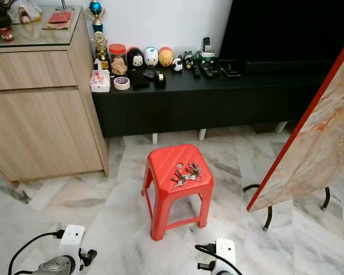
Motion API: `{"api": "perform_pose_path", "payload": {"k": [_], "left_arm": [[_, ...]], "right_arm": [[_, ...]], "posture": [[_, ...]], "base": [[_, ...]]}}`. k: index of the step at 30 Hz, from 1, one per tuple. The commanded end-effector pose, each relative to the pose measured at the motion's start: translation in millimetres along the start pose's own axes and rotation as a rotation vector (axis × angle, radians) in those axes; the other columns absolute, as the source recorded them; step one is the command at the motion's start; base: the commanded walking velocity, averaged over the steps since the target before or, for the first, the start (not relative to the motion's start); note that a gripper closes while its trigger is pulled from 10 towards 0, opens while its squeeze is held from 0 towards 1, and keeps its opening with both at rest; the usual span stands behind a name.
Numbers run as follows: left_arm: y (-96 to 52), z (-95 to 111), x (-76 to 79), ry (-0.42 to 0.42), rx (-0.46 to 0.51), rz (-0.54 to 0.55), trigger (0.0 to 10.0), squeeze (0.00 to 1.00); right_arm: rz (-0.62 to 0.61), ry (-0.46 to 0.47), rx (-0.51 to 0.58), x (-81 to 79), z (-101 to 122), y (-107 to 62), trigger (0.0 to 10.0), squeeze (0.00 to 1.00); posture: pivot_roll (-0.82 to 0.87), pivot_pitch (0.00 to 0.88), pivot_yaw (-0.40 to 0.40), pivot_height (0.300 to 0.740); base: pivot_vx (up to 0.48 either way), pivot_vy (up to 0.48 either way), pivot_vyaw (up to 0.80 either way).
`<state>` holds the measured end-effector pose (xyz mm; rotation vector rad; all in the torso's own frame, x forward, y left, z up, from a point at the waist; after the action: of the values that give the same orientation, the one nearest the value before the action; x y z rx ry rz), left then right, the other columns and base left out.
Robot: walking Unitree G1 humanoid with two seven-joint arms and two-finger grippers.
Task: Hang keys on a hook
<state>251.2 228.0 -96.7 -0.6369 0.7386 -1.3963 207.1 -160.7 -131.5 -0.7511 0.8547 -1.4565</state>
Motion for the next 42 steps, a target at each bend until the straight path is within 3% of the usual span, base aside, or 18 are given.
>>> {"api": "perform_pose_path", "payload": {"k": [1, 12, 14, 27, 30, 36, 42], "left_arm": [[0.3, -3.3, 2.9, 0.005, -0.024, -0.014, 10.0, 0.00], [0.4, -2.7, 1.9, -0.022, -0.020, 0.005, 10.0, 0.00], [0.6, -2.5, 2.6, -0.028, -0.020, 0.006, 10.0, 0.00], [1.1, 0.3, 4.5, -0.040, -0.014, 0.004, 10.0, 0.00], [1.4, 1.2, 5.5, -0.045, -0.011, 0.006, 10.0, 0.00], [1.6, 2.0, 6.6, -0.061, -0.003, 0.014, 10.0, 0.00], [0.0, 16.1, 7.8, -0.114, 0.126, 0.027, 10.0, 0.00]], "right_arm": [[-0.013, 0.001, 0.006, 4.3, 3.3, 0.1, 10.0, 0.00], [-0.004, -0.034, 0.018, 4.4, 6.7, 0.2, 10.0, 0.00], [-0.012, 0.027, 0.022, 4.9, 6.0, 0.1, 10.0, 0.00], [-0.018, 0.035, 0.048, 6.6, 11.6, 0.1, 10.0, 0.00], [-0.019, -0.022, 0.060, 8.3, 15.3, 0.1, 10.0, 0.00], [-0.020, -0.023, 0.070, 9.9, 17.1, -0.1, 10.0, 0.00], [-0.019, 0.013, 0.136, 12.1, 23.9, -1.6, 10.0, 0.00]], "posture": [[0.10, 0.000, -0.094, 0.736], [0.11, 0.000, -0.107, 0.736], [0.11, 0.000, -0.110, 0.736], [0.11, 0.000, -0.118, 0.736], [0.12, 0.000, -0.124, 0.736], [0.12, 0.000, -0.136, 0.736], [0.13, 0.000, -0.147, 0.736]], "base": [[0.345, 0.000, 0.00], [0.369, 0.000, 0.00], [0.386, 0.000, 0.00], [0.390, 0.000, 0.00], [0.384, 0.000, 0.00], [0.097, 0.000, 0.76], [0.000, 0.000, 0.00]]}}
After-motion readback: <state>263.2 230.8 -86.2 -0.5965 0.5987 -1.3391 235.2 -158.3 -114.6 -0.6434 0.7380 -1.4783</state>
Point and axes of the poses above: a point about 5 cm out from each wrist's last joint towards the gripper, its own y axis pointing out of the wrist towards the gripper, its own z axis along the axis of the wrist's last joint, x = y × z, the point moved 5 cm from there along y, pointing out of the wrist towards the gripper, and after that the axes turned 4 degrees about -y, right-handed, at the moved point
